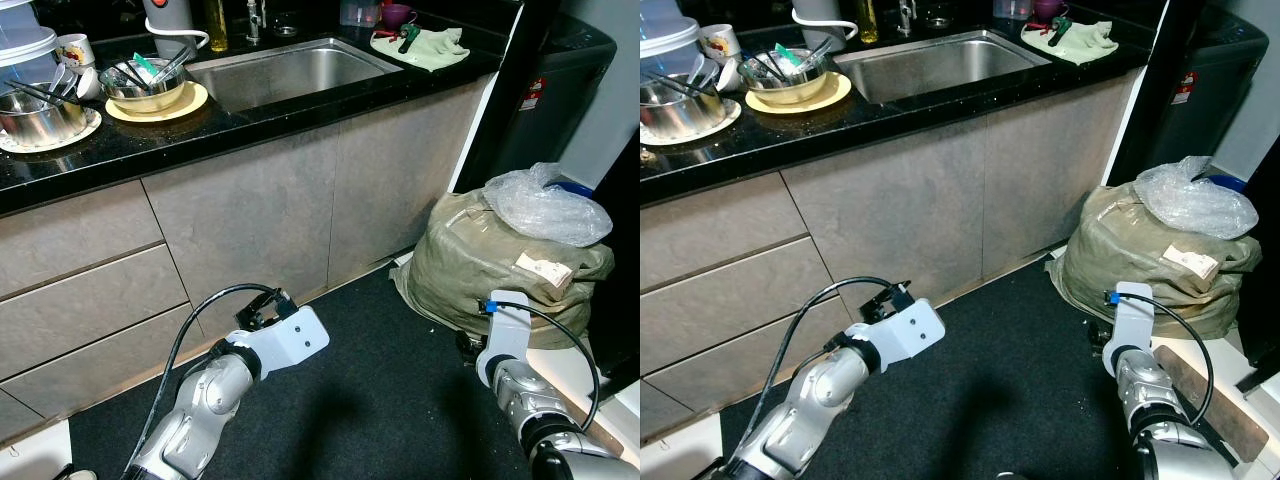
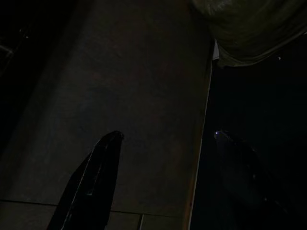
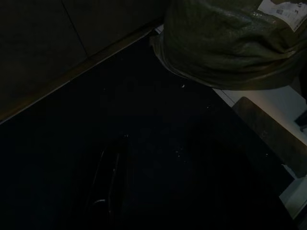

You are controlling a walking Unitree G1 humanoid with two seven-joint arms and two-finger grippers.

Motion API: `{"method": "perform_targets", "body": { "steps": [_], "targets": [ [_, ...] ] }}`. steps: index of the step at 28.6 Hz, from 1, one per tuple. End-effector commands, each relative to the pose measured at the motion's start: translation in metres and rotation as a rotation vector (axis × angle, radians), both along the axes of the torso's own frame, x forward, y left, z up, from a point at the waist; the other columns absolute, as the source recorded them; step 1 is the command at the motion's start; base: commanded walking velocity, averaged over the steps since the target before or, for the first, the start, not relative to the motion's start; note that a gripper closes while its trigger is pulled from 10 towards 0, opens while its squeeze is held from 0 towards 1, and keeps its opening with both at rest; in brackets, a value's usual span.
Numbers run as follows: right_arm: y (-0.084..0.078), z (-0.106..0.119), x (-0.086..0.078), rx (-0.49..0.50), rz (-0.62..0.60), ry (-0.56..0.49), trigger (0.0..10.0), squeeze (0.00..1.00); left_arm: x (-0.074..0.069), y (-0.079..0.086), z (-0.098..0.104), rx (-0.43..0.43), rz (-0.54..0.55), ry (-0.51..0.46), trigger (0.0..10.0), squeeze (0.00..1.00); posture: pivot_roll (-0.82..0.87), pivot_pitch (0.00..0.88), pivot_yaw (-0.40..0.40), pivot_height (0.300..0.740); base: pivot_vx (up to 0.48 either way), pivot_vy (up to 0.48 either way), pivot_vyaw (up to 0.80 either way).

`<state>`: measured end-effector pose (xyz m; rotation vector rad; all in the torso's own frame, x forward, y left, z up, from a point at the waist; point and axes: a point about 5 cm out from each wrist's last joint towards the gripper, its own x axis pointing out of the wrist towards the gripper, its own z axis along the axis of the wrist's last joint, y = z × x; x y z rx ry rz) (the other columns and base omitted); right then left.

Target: Kitchen organization

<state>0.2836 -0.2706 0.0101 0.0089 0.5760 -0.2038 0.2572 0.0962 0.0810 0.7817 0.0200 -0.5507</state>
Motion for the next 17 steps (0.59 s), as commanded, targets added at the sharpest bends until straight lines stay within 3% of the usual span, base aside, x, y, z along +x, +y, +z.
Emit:
{"method": "perform_targets", "body": {
  "steps": [1,17],
  "targets": [
    [0.0017,-0.0051,-0.0042,0.015,-0.003,0.016,10.0,0.00,-0.0030,0.0025,-0.0062,0.002,0.004,0.017,10.0,0.00,-0.01,0.000,-0.013,0.740,0.000,0.000,0.00],
    [-0.0006,-0.0087,-0.0092,0.027,-0.020,0.023,10.0,0.00,-0.0058,0.0052,-0.0066,0.002,0.002,0.015,10.0,0.00,0.00,0.000,0.001,0.740,0.000,0.000,0.00]
  ]
}}
